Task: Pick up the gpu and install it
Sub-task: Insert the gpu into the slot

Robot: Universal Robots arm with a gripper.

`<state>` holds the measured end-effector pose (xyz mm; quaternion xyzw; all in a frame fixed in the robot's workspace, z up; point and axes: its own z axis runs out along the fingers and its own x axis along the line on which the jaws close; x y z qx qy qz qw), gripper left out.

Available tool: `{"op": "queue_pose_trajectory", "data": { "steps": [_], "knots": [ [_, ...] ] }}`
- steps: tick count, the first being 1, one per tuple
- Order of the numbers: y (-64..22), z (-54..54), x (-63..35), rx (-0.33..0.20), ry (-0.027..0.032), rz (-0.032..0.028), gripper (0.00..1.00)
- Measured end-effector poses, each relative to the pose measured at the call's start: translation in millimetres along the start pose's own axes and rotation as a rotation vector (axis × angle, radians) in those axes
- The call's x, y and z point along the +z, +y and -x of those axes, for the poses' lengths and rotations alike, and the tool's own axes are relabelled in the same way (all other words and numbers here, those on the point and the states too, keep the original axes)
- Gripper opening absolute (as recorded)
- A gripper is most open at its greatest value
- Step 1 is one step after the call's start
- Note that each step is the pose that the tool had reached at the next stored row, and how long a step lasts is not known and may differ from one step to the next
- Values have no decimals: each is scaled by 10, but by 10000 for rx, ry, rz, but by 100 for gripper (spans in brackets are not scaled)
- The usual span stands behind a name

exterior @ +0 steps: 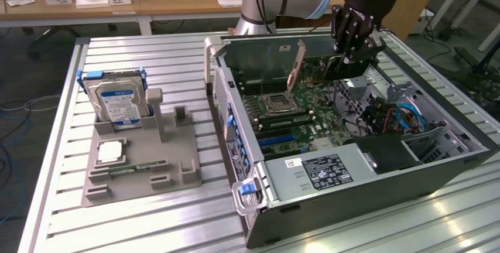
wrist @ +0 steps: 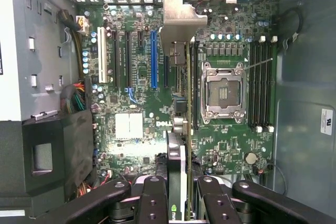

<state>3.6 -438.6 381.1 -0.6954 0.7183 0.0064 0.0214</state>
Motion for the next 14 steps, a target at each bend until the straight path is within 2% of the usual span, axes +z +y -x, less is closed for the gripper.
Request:
{"op": "queue_pose_trajectory", "data": {
  "steps": [14],
  "knots": [
    [-1, -41, 15, 0, -1, 0, 27]
  ]
}}
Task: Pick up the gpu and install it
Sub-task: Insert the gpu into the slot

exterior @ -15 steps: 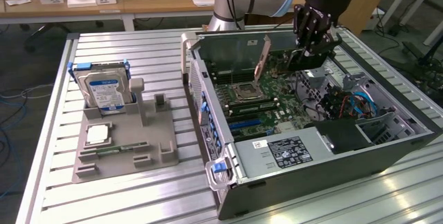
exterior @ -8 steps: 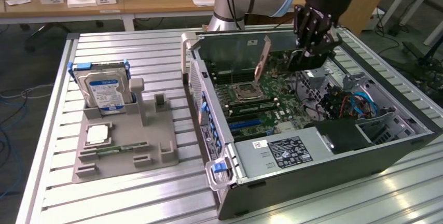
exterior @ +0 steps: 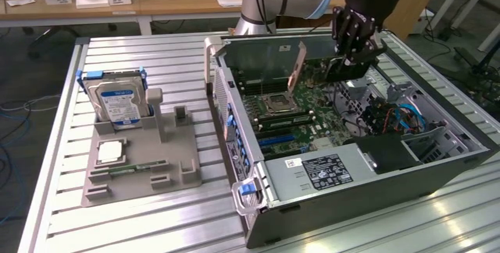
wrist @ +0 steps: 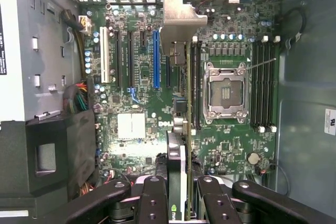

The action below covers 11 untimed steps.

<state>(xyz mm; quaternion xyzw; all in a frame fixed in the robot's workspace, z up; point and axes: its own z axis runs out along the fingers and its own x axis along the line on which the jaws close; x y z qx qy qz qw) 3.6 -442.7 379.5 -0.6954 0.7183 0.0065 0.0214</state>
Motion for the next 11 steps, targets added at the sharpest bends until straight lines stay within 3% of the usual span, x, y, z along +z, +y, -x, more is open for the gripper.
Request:
{"op": "queue_pose_trajectory", "data": {
  "steps": [11],
  "knots": [
    [0, -1, 47, -1, -2, -1, 27]
  ]
}}
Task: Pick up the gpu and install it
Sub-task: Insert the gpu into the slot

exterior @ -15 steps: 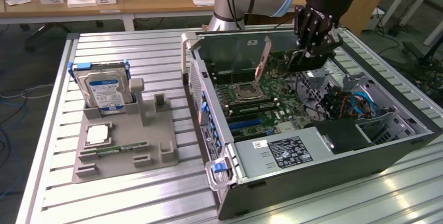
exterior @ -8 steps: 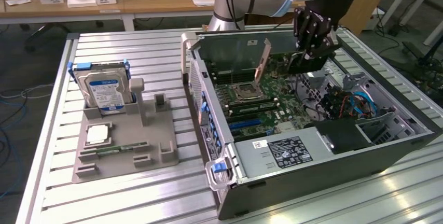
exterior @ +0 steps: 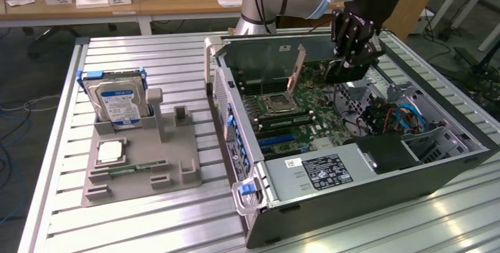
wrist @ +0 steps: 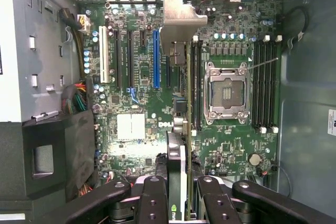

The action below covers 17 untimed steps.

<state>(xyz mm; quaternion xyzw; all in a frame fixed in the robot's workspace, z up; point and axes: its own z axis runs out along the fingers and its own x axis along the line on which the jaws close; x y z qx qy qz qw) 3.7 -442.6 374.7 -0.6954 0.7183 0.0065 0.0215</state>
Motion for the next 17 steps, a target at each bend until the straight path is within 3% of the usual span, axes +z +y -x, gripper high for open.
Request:
{"op": "queue_pose_trajectory", "data": {
  "steps": [17],
  "knots": [
    [2, -3, 72, 0, 3, 1, 27]
  ]
}}
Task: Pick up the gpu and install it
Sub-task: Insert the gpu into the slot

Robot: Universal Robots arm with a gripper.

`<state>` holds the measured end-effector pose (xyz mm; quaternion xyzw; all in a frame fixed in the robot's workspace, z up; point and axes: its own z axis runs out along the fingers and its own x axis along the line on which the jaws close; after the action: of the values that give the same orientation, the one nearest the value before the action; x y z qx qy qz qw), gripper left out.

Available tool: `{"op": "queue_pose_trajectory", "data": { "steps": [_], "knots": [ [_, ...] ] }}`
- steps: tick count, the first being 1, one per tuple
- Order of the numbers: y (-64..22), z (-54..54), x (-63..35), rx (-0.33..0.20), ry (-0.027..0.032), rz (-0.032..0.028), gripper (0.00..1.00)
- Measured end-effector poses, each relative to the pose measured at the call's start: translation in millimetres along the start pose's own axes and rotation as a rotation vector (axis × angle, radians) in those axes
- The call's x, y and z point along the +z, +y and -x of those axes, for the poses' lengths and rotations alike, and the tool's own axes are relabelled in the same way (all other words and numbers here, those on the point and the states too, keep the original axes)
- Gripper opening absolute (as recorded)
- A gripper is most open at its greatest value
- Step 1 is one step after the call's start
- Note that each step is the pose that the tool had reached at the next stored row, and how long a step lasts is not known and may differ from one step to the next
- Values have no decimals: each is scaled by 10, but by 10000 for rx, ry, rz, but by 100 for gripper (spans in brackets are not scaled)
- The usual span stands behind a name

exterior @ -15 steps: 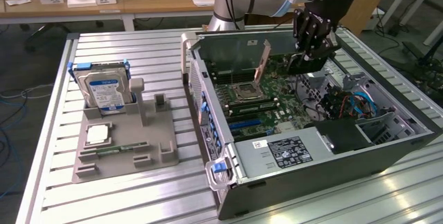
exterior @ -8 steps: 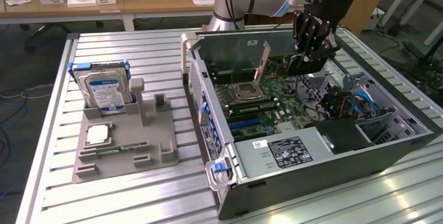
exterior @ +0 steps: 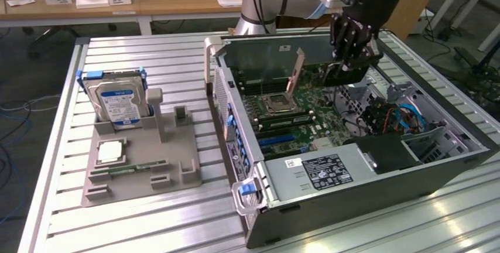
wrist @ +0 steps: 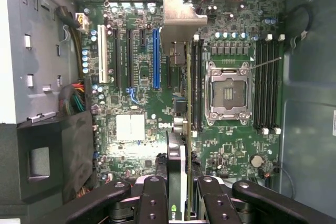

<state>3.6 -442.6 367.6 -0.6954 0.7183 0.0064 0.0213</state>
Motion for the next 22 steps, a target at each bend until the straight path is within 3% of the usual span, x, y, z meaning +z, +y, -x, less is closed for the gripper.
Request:
{"op": "queue_pose_trajectory", "data": {
  "steps": [22],
  "knots": [
    [3, 10, 31, 0, -1, 0, 27]
  ]
}}
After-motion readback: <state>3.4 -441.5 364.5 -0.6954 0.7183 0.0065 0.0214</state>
